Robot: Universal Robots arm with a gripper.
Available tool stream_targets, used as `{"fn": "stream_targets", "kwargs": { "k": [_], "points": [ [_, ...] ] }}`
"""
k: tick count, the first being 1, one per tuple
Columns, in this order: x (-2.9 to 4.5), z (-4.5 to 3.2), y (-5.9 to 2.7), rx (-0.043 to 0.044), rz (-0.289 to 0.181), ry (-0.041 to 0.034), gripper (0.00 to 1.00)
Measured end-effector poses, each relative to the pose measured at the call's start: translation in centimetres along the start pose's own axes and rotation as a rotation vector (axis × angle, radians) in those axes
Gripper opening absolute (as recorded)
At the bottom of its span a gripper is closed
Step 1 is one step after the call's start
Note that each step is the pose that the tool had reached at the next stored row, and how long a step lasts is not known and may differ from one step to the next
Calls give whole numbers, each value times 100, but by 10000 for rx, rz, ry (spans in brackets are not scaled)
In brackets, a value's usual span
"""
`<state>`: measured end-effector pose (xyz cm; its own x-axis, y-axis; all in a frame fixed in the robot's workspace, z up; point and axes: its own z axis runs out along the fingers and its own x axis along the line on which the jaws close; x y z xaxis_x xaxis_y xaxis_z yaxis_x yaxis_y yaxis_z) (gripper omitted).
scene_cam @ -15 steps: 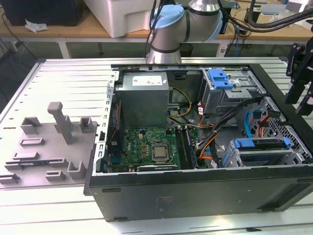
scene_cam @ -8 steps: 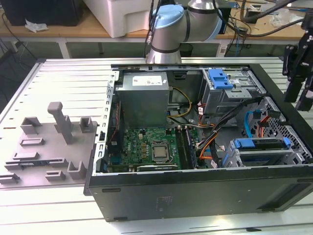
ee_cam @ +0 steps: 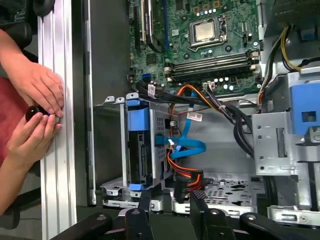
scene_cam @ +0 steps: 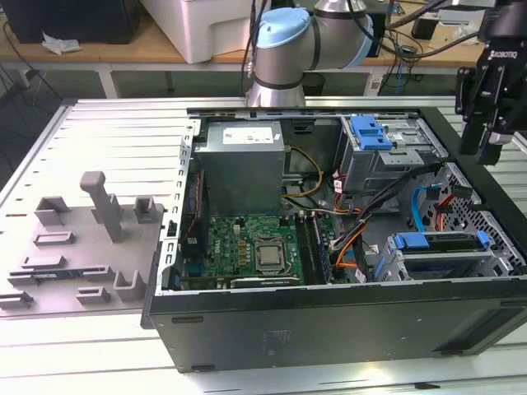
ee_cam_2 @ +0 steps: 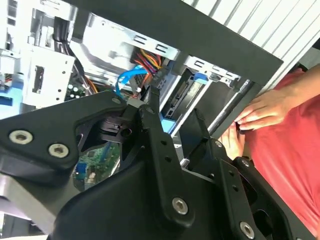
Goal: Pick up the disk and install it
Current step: 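Insert the first disk wire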
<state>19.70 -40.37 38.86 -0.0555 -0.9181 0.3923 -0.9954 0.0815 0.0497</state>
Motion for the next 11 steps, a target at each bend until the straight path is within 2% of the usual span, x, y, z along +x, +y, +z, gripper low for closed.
{"fn": "stream_targets", "kwargs": {
  "k": [1,2,3,7,11],
  "points": [
    [-28,-6,2,8,8,141,44],
    [-74,-16,5,22,23,349,44],
    [-121,-8,7,30,34,505,44],
    [-174,62,5,35,43,603,44],
    [-206,134,0,42,33,625,44]
  ]
}}
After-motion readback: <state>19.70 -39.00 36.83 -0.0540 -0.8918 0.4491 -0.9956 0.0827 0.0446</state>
